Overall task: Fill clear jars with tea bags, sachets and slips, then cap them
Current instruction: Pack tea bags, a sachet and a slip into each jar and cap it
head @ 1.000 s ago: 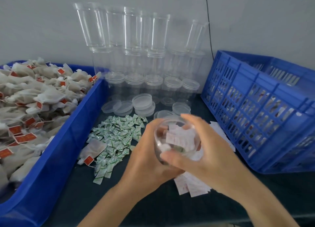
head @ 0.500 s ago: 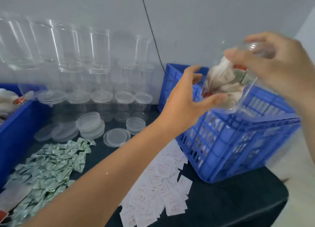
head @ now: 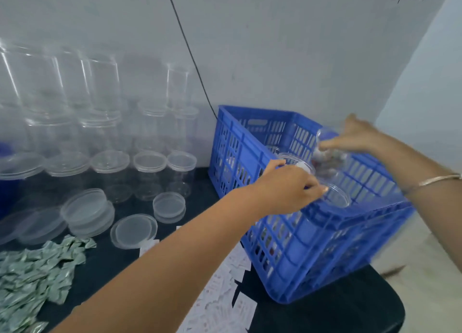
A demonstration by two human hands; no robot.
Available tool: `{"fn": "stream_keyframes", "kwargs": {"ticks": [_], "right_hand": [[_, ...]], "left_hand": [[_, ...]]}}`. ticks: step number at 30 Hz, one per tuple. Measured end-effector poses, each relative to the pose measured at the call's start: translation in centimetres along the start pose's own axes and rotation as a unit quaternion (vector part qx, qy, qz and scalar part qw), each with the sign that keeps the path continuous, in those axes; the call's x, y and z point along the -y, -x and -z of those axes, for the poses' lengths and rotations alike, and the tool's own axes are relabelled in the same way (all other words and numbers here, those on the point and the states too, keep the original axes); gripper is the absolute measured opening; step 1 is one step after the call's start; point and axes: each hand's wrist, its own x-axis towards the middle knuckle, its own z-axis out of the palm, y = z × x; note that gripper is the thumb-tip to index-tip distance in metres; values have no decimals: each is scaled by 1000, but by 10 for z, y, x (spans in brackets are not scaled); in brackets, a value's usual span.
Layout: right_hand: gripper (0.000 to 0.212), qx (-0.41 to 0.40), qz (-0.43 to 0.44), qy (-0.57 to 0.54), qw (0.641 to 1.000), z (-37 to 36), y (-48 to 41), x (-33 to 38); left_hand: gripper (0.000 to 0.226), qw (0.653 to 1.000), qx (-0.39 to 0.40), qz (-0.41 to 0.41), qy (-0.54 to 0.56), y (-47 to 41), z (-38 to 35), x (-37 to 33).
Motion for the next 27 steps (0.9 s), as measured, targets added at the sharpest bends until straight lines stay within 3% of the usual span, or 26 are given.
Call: {"fn": "stream_keyframes", "kwargs": {"ticks": [2, 6, 12, 16, 21, 27], "right_hand": [[99, 67, -8, 32, 997, -20, -12, -5], [76, 187, -25, 97, 977, -48, -31, -12], [72, 317, -41, 208, 924, -63, -46, -18], [55, 361, -18, 325, 874, -75, -45, -19], [65, 377, -17, 311, 872, -86, -44, -24], [53, 426, -14, 324, 845, -93, -44, -20]], "left_hand": [[49, 1000, 3, -3, -17, -3, -4, 5], [44, 999, -38, -34, -8, -1, -13, 12], [36, 995, -70, -70, 1, 2, -23, 16], [37, 995, -73, -73, 10, 1, -25, 17], [37, 993, -84, -75, 17, 1, -28, 18], [39, 993, -89, -70, 25, 3, -27, 17]]}}
